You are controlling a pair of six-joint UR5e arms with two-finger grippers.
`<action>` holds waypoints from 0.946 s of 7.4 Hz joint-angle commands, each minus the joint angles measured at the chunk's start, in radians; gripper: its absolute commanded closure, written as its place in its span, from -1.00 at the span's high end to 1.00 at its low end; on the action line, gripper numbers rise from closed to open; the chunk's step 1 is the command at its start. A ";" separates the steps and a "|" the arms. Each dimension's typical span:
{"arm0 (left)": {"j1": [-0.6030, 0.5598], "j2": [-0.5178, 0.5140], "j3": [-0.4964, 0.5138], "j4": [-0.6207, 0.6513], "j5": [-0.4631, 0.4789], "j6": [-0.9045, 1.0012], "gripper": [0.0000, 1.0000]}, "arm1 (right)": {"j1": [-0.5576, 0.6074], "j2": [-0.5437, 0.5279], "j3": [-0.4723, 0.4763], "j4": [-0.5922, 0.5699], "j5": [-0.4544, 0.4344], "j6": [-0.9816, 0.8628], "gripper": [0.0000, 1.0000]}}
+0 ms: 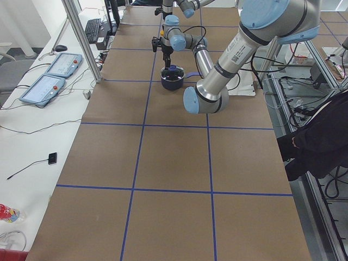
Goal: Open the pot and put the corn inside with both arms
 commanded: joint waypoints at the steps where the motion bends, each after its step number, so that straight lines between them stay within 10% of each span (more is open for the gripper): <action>1: 0.025 -0.003 0.013 0.002 0.005 0.016 0.96 | 0.007 0.004 -0.004 0.002 0.003 -0.004 -0.43; 7: 0.054 0.011 0.010 0.002 -0.004 0.056 0.95 | 0.008 0.004 -0.006 0.004 0.003 -0.004 -0.42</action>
